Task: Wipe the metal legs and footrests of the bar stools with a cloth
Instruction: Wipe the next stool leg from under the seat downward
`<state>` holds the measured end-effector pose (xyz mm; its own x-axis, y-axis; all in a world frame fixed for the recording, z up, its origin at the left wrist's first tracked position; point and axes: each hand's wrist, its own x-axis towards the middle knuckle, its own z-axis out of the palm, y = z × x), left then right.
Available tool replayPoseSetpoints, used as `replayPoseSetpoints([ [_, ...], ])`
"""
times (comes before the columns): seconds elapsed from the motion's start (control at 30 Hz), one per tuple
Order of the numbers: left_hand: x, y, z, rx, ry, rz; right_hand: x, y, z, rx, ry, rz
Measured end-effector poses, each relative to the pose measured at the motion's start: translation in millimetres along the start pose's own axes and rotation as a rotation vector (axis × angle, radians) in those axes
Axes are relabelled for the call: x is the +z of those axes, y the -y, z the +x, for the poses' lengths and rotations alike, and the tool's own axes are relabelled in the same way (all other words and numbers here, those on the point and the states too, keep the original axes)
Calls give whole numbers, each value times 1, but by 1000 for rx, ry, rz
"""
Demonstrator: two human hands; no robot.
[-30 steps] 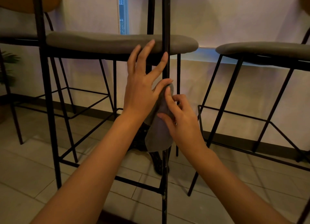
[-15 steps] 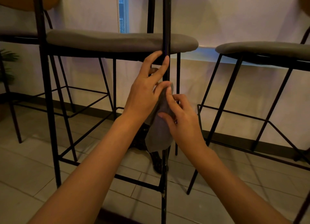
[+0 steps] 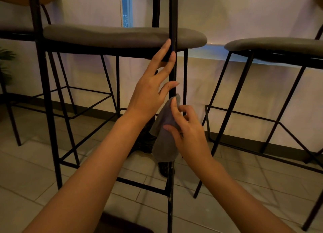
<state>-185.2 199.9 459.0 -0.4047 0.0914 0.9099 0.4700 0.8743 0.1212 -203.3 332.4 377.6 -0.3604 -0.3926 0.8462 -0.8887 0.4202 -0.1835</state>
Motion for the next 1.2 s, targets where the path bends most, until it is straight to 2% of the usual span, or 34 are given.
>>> replayPoseSetpoints([
  [0.23, 1, -1, -1, -1, -1, -14, 3, -2, 0, 1, -22, 11],
  [0.53, 4, -2, -13, -7, 47, 21, 2, -7, -25, 21, 140, 22],
  [0.77, 5, 0, -16, -17, 83, -7, 1, -5, -10, 12, 64, 52],
  [1.2, 9, -2, -25, -30, 78, -8, 13, -10, -56, 34, 150, -7],
])
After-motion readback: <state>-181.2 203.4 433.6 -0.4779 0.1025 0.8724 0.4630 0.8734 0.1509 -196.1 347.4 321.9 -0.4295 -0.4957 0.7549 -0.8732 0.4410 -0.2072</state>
